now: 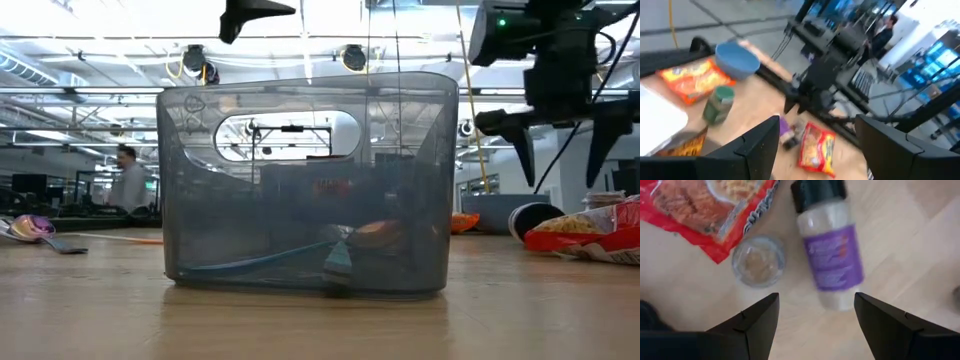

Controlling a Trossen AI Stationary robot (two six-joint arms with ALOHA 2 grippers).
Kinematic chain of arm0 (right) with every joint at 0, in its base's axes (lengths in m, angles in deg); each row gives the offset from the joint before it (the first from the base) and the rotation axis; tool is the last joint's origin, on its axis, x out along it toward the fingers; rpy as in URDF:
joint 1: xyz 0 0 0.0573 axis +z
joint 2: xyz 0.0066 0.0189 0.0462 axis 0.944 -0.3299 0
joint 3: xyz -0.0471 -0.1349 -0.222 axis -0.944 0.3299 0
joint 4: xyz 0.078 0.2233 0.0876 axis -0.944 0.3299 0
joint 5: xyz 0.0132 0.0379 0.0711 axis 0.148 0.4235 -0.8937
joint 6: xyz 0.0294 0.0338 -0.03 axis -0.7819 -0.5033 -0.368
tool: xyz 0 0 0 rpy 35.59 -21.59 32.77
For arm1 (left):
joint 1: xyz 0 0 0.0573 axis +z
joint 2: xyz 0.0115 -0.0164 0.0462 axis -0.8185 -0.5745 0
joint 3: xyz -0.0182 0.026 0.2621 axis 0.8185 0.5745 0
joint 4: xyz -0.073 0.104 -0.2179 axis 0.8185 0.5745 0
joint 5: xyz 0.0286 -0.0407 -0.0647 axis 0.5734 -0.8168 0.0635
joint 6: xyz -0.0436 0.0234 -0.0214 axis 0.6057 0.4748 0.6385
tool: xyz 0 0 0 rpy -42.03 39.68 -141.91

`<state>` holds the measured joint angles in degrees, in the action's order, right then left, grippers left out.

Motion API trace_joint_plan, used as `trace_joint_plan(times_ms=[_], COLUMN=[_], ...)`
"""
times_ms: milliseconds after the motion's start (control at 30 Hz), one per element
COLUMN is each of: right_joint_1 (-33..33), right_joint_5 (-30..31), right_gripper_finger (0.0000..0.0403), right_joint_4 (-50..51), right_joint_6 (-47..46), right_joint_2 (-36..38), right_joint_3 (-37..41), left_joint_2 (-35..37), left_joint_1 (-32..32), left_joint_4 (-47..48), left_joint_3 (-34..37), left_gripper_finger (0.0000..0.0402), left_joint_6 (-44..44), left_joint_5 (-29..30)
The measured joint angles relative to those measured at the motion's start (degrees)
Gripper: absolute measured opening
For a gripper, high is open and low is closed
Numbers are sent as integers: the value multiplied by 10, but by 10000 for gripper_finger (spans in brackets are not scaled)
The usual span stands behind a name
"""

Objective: Pick & Place Food Item
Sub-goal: Put the black seasoning bottle into the top black bin

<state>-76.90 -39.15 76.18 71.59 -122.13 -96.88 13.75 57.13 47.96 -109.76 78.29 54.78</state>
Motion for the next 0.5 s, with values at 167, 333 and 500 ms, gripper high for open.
trace_joint_plan(times_ms=[167,333,500], right_joint_1=[14,15,4], right_joint_5=[26,68,93], right_gripper_finger=[251,251,246], right_joint_4=[-74,-106,-77], right_joint_6=[29,49,52], right_joint_2=[-42,-97,-120], right_joint_3=[0,-3,0], left_joint_2=[-12,-12,-11], left_joint_1=[-2,-1,-10], left_joint_4=[-2,-5,-5], left_joint_3=[0,0,0], left_gripper_finger=[269,269,269], left_joint_6=[1,15,15], left_joint_5=[-32,-79,-106])
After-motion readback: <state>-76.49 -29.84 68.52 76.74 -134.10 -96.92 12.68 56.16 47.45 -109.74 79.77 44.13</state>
